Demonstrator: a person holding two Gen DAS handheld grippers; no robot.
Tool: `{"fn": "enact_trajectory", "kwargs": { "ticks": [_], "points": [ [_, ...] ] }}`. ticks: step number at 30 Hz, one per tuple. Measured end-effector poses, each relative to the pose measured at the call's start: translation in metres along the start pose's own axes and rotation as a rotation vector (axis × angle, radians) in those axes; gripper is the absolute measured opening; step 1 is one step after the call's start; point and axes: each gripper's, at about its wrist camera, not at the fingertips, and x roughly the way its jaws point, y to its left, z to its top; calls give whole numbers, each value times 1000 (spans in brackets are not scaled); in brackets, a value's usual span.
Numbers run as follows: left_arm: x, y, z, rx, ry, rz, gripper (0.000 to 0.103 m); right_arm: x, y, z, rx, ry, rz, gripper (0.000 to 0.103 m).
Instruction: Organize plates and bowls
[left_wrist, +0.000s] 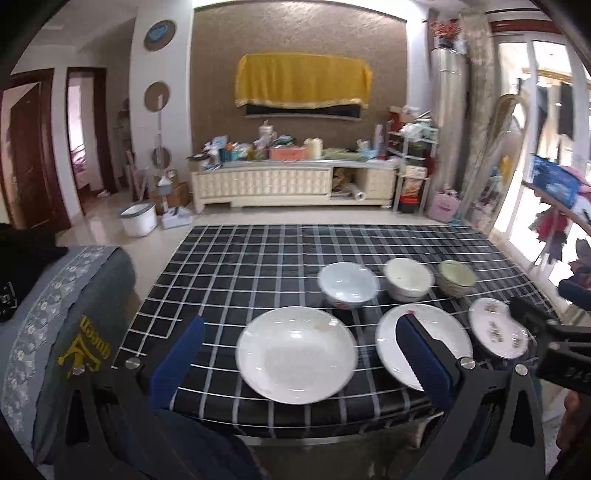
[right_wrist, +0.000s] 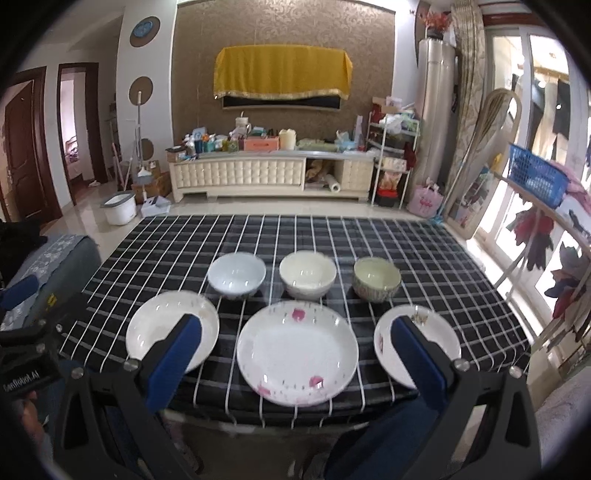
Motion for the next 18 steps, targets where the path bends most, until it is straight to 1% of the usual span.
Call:
{"fn": "enact_trajectory", "kwargs": {
  "ticks": [1, 3, 6, 8, 9, 10, 12, 14, 18],
  "points": [
    [7, 6, 2, -19, 19, -4, 103, 5, 3, 3, 11, -8, 8, 103],
    [20, 18, 6, -50, 37, -16, 103, 19, 9, 9, 31, 13, 35, 103],
    [40, 32, 8, -65, 71, 3, 103, 44, 23, 16, 41, 51, 91, 103],
    [58, 43, 5, -88, 119, 4, 103, 65, 36, 18, 21, 99, 177, 103],
    [65, 48, 4, -96, 142, 6, 103, 75, 43, 18, 4, 129, 195, 103],
    [76, 53, 2, -103, 173, 12, 103, 83, 49, 16, -8, 152, 200, 103],
    [93, 62, -2, -109, 209, 29, 103, 106, 63, 12, -30, 224, 206, 103],
    [104, 70, -9, -111, 231, 37, 103, 126, 73, 6, -31, 264, 228, 103],
    [136, 89, -26, -161, 315, 32, 103, 160, 83, -7, -62, 341, 232, 103]
  ]
}}
